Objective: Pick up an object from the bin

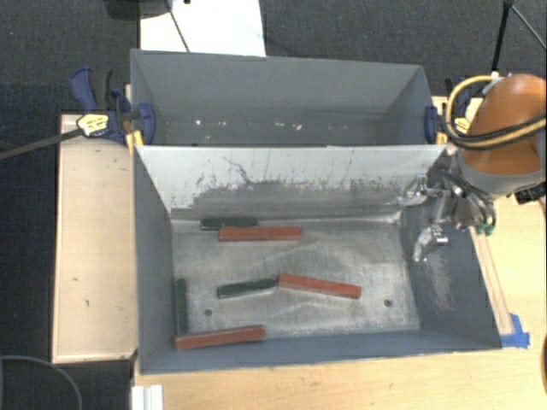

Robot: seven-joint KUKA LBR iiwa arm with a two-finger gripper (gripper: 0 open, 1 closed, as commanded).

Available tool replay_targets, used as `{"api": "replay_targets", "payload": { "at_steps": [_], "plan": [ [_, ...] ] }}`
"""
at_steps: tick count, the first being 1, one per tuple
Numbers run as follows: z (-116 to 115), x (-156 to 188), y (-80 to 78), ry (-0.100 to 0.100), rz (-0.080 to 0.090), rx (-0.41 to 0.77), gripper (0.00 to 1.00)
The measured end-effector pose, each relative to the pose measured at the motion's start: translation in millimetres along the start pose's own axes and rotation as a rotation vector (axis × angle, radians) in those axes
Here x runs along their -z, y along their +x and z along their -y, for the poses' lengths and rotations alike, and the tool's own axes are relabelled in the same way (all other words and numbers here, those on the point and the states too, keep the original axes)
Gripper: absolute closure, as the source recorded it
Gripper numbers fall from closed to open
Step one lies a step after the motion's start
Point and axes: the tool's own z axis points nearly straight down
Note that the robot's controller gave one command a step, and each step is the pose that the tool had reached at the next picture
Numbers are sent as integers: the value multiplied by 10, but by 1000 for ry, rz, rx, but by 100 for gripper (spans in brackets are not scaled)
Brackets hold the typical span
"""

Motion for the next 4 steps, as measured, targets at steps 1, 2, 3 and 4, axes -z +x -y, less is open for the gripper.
{"api": "replay_targets", "payload": {
  "at_steps": [1, 2, 3, 4],
  "plan": [
    [0, 0, 0, 0, 0, 1, 0],
    [-880, -686, 204, -1, 13, -33, 100],
    [-878, -704, 224, 0, 7, -31, 0],
    [-877, -703, 223, 0, 7, -30, 0]
  ]
}}
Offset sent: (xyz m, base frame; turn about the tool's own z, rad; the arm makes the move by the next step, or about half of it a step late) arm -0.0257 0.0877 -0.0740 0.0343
